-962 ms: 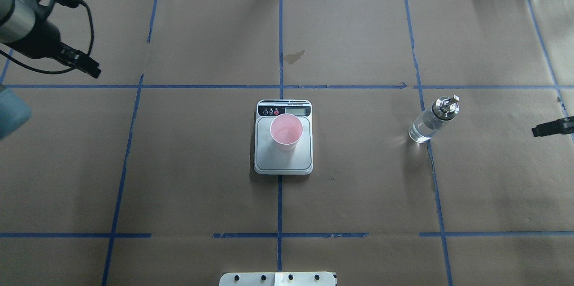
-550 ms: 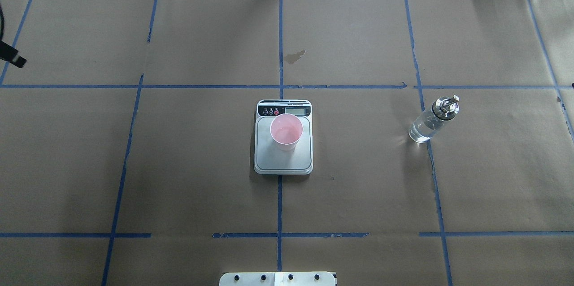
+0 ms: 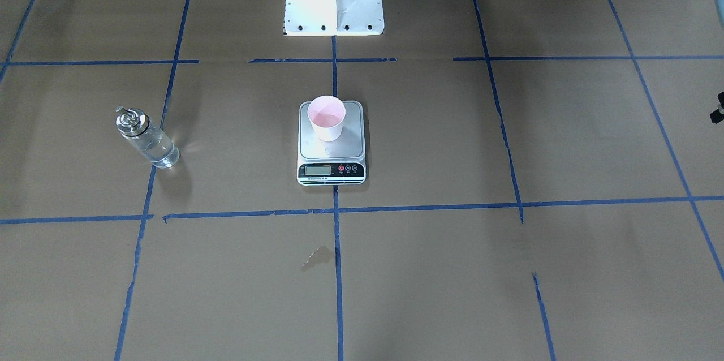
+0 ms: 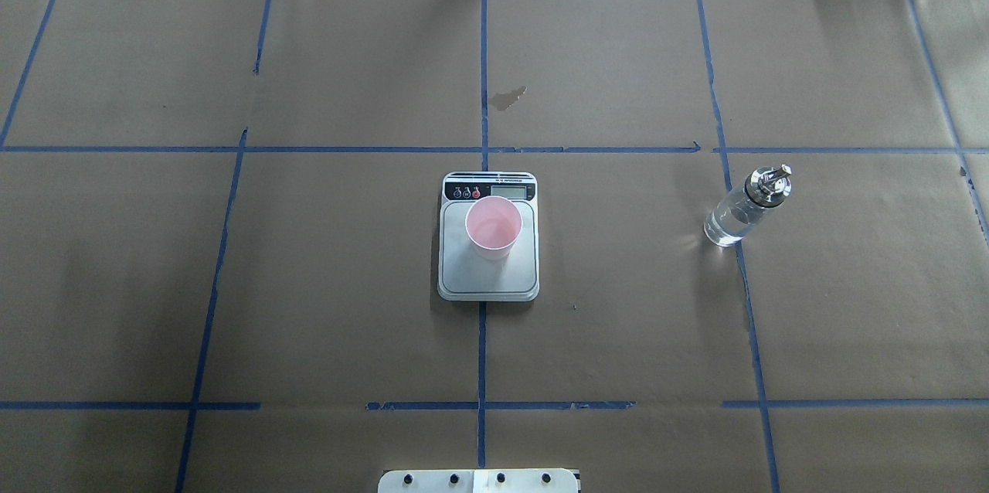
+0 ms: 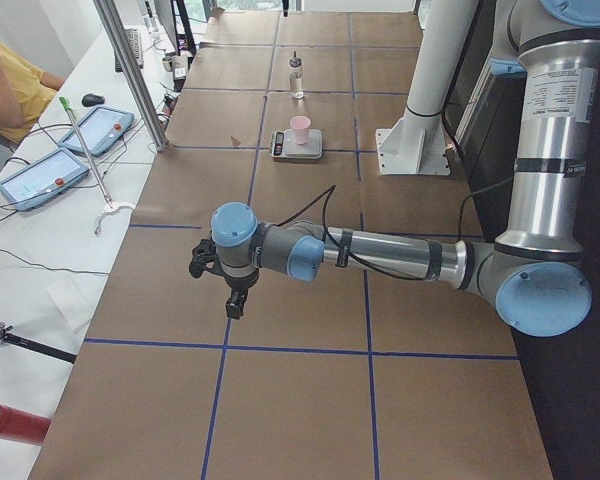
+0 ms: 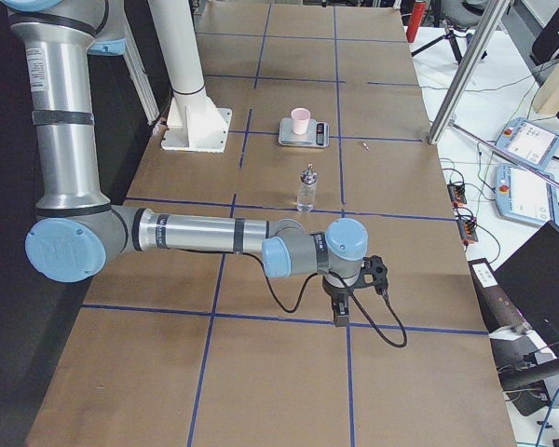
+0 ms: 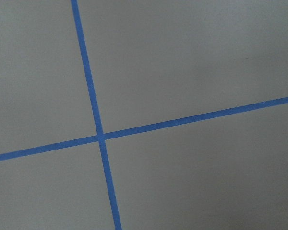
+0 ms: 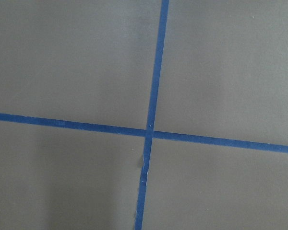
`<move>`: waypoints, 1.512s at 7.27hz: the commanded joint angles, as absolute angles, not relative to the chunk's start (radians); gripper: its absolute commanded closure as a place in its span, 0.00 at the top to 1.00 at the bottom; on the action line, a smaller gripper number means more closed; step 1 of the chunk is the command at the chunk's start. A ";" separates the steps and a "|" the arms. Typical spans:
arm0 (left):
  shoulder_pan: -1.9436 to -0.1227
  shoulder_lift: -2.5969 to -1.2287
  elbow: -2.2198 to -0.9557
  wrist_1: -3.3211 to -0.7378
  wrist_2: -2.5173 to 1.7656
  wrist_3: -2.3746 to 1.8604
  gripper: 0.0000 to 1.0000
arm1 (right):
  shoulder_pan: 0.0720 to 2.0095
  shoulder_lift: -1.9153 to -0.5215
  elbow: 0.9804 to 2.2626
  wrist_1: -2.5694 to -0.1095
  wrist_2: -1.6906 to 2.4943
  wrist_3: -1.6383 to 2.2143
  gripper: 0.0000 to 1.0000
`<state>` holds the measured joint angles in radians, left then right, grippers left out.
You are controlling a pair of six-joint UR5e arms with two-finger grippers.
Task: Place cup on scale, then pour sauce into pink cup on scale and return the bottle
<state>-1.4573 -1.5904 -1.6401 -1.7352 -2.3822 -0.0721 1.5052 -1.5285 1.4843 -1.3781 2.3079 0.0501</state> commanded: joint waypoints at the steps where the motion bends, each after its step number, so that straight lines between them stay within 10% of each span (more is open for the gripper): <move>1: -1.456 -1.600 -1.637 -1.686 -2.378 -0.074 1.00 | 1.509 -1.532 1.477 -1.378 2.310 0.052 1.00; 11: -1.551 -1.604 -1.597 -1.658 -2.390 -0.071 1.00 | 1.508 -1.539 1.528 -1.376 2.347 0.137 1.00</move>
<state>-1.5435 -1.6002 -1.6016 -1.6574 -2.3901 -0.0702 1.5086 -1.5415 1.5356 -1.3762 2.3474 0.1235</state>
